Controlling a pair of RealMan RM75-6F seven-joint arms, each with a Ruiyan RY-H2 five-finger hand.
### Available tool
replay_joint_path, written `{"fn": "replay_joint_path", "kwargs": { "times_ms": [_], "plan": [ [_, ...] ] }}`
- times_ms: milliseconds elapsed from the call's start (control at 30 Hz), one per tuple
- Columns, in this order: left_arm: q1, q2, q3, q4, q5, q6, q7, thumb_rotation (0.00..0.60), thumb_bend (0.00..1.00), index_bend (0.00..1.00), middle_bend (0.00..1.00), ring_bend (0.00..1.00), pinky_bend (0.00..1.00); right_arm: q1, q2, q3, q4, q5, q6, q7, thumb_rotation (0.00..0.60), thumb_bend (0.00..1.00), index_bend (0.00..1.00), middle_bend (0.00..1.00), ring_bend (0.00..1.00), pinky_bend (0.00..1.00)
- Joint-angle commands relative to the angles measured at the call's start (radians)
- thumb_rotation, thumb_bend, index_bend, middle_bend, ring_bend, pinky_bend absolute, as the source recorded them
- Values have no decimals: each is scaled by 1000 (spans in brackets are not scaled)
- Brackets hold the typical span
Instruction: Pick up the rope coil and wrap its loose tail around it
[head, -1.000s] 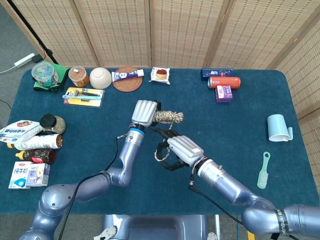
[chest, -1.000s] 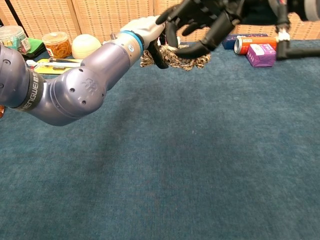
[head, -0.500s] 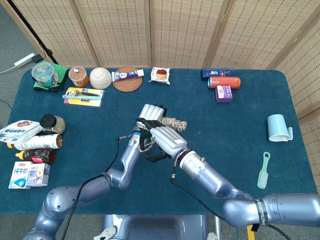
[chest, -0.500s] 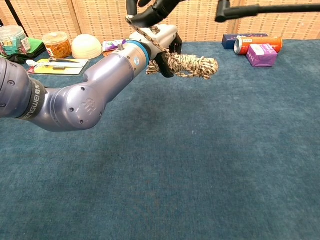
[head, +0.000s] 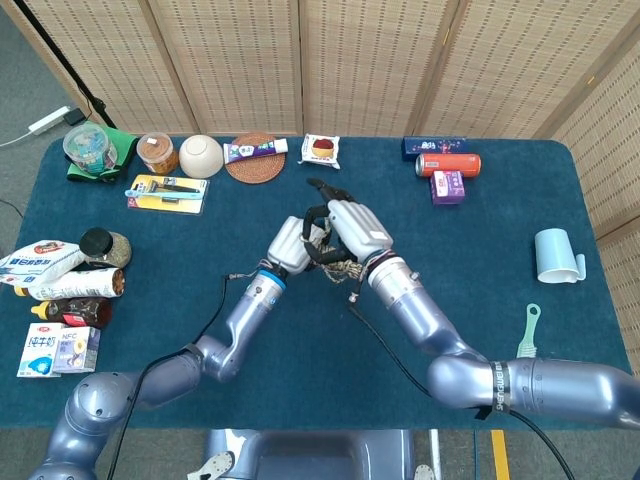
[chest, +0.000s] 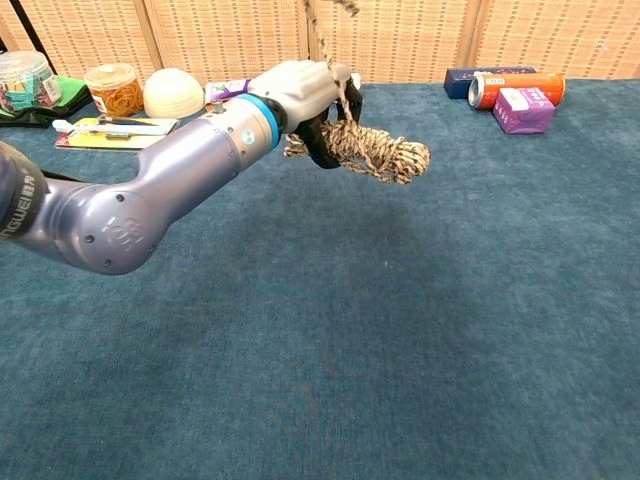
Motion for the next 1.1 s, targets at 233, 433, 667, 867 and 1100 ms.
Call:
{"fn": "replay_joint_path", "kwargs": {
  "times_ms": [233, 433, 667, 867, 1100],
  "plan": [
    [47, 51, 14, -58, 48, 18, -58, 600, 463, 636, 488, 514, 614, -12, -21, 8, 139, 67, -34, 34, 600, 495, 714, 0, 0, 0],
    [64, 77, 18, -94, 72, 18, -89, 600, 463, 648, 492, 514, 614, -25, -43, -3, 223, 97, -38, 33, 600, 495, 715, 0, 0, 0],
    [80, 116, 29, -161, 114, 23, -125, 600, 464, 648, 492, 514, 614, -36, -102, -13, 363, 155, -77, 42, 600, 495, 715, 0, 0, 0],
    [90, 148, 32, -222, 143, 44, -122, 600, 465, 653, 492, 514, 614, -52, -147, -24, 456, 187, -119, 46, 600, 496, 715, 0, 0, 0],
    [102, 184, 8, -317, 131, 57, -95, 600, 465, 657, 493, 514, 614, -83, -166, -35, 514, 203, -187, 59, 600, 495, 715, 0, 0, 0]
  ]
}}
